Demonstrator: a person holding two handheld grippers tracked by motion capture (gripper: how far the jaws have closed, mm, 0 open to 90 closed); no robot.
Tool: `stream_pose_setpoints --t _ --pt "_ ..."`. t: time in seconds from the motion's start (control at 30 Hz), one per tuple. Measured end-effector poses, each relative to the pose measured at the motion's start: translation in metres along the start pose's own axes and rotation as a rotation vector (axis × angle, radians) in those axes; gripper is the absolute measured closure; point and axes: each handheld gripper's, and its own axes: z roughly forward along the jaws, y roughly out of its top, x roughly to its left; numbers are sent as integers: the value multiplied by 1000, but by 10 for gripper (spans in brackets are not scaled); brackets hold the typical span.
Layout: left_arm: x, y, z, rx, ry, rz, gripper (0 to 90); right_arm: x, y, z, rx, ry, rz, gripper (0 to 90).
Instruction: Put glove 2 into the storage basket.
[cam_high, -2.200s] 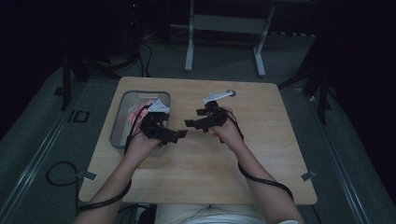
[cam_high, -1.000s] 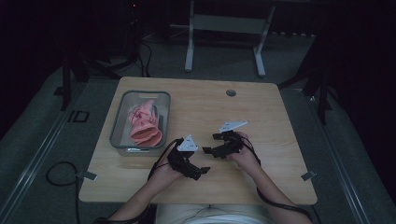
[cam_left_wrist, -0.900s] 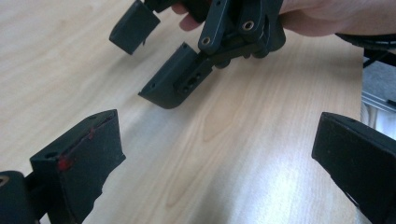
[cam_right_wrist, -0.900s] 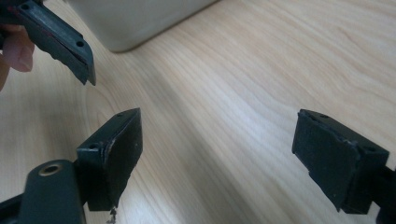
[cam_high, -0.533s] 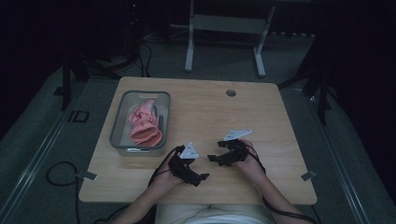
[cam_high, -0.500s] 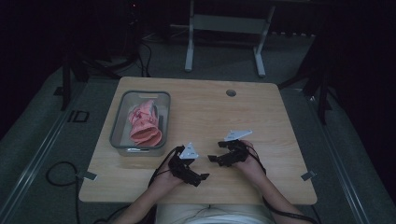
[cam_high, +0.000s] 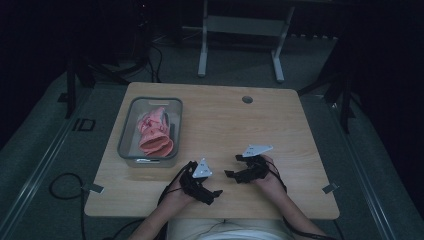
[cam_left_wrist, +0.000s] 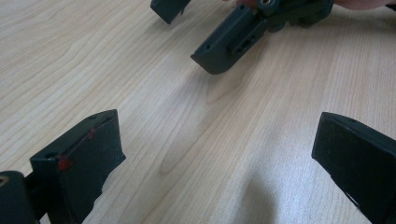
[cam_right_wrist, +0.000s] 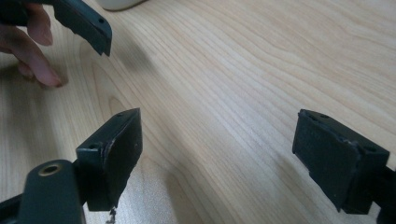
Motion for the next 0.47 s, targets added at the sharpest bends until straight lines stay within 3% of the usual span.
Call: stream_pose_setpoints --t 0.23,0.47 --pt "-5 -4 0 12 15 30 14 1 -3 2 8 -12 -14 153" --pt "-4 -5 -2 -1 10 20 14 0 -4 2 11 -20 -13 153"
